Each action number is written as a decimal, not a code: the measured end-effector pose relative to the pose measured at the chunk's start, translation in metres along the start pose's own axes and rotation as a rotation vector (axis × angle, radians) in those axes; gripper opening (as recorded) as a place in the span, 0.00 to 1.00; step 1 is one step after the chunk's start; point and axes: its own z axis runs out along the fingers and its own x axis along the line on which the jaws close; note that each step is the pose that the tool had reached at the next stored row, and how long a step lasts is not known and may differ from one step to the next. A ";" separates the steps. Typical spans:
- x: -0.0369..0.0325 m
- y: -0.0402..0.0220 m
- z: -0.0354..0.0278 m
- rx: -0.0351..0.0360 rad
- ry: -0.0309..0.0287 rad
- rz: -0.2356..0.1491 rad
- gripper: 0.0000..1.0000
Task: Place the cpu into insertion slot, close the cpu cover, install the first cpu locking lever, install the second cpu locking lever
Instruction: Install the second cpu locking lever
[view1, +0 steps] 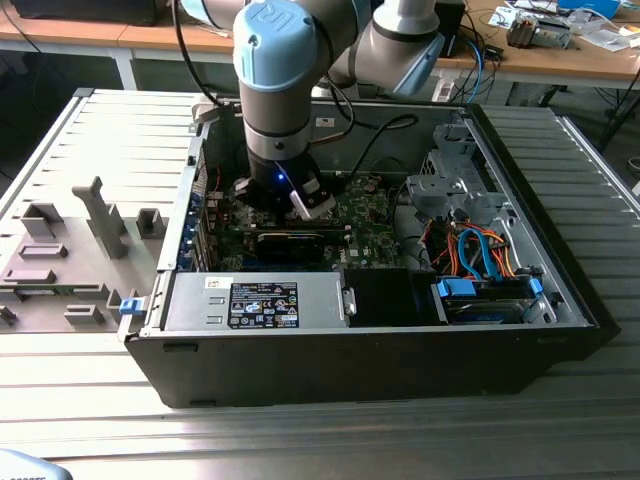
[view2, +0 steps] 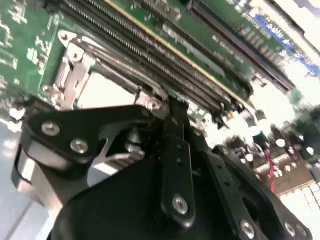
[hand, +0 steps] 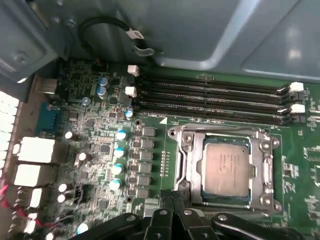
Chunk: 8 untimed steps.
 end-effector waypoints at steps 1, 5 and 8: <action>-0.0012 0.0003 -0.0018 0.0063 0.0013 0.000 0.11; -0.0174 0.0015 -0.0010 0.0312 0.0210 0.003 0.11; -0.0281 0.0052 0.0001 0.0463 0.0333 0.005 0.11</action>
